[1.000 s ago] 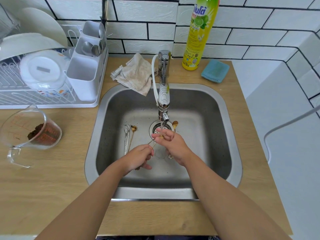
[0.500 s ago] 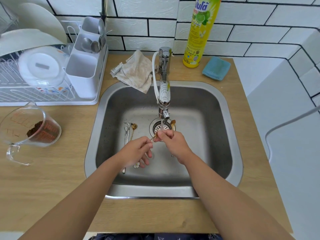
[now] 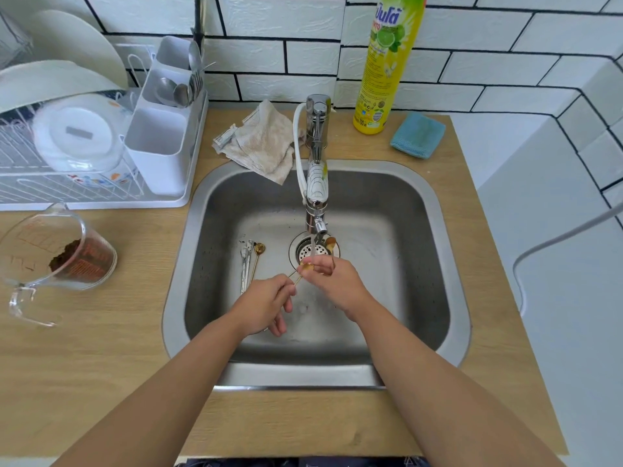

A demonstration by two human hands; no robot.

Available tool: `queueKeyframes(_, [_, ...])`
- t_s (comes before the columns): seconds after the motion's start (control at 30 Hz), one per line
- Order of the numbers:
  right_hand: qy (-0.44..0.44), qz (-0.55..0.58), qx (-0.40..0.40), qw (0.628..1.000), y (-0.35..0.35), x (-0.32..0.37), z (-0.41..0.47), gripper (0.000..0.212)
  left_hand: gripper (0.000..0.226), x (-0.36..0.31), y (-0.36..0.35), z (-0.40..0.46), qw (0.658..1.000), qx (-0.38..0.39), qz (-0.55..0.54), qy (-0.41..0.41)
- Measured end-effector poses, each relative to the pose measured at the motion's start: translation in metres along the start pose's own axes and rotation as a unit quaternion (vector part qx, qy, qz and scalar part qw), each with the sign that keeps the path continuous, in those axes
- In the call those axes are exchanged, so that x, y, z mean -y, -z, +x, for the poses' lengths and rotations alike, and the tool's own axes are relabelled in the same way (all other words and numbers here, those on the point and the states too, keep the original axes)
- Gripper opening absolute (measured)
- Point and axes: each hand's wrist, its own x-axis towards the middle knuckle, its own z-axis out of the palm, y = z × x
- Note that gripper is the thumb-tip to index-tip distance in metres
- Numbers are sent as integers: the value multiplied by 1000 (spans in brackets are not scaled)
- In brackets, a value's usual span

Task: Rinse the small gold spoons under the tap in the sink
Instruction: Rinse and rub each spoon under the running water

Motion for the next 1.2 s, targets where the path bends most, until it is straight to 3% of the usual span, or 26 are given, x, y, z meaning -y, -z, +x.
queueKeyframes(0.4, [37,-49,-34,998,0,1,-1,17,26,1,-1,1,1000,-4,-16,-18])
queueKeyframes(0.63, [22,-9,-12,1000,1,2,-3,7,31,4,-1,2,999,17,-34,-12])
queueKeyframes(0.87, [-13,52,53,997,3,7,-4,22,26,6,0,4,998,31,-59,-7])
queueKeyframes(1.1, [-3,83,19,996,4,8,-3,11,22,-3,4,4,971,79,-218,61])
queueKeyframes(1.2, [-11,54,0,998,3,8,-3,15,23,-7,5,3,971,91,-215,53])
